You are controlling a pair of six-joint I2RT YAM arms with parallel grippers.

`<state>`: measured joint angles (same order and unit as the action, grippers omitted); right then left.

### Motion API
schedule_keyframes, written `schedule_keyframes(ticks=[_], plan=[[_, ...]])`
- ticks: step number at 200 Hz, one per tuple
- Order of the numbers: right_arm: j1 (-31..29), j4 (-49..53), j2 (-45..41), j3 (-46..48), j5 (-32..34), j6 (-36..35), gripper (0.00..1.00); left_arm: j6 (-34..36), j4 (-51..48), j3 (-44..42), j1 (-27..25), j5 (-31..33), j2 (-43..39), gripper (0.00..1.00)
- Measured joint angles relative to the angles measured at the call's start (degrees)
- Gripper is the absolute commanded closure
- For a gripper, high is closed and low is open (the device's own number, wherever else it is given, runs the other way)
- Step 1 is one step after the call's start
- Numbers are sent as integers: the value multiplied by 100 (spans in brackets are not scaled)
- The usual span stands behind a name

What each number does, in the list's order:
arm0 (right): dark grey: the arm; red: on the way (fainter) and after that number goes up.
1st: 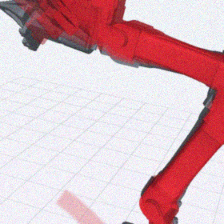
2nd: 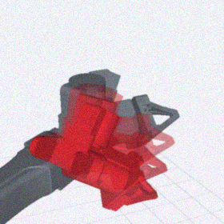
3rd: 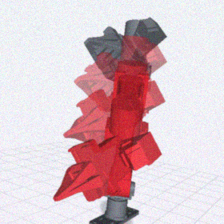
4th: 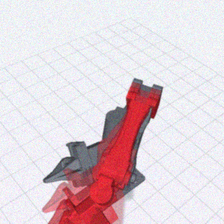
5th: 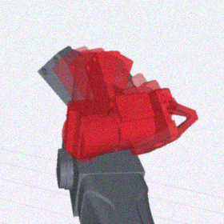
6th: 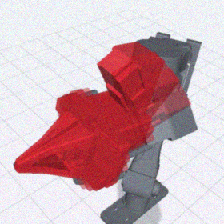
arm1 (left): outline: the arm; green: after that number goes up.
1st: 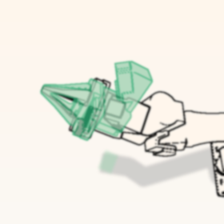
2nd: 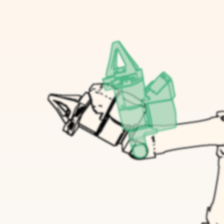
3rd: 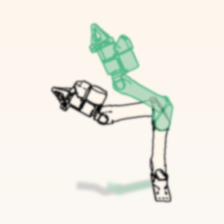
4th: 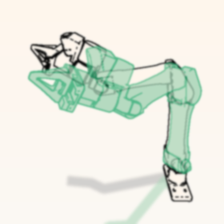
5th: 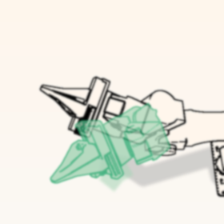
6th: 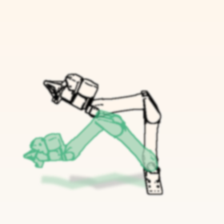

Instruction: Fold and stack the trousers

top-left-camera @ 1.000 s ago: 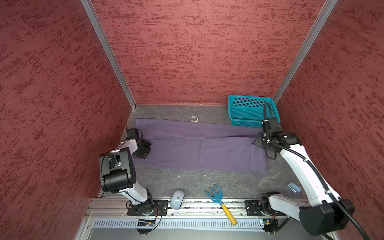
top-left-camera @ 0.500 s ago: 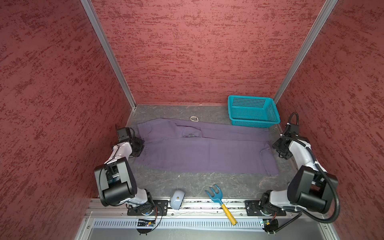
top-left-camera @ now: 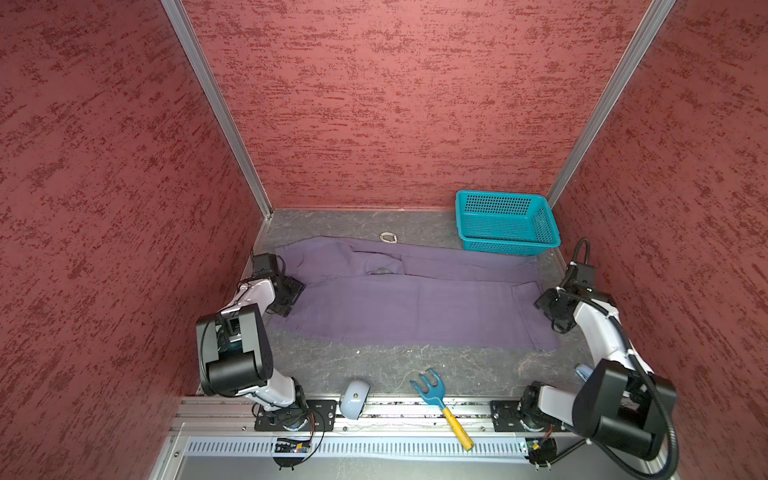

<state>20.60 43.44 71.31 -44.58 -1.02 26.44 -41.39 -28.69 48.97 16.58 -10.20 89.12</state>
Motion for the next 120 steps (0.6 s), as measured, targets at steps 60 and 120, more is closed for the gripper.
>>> schedule_keyframes(ticks=[60, 120], plan=[[-72, -450, 1091, 72, -498, 11, 35, -15, 74, -2, -52, 11, 57, 34], [-94, -658, 1740, -289, -514, 72, 96, -61, 361, -201, 332, -216, 129, 100]])
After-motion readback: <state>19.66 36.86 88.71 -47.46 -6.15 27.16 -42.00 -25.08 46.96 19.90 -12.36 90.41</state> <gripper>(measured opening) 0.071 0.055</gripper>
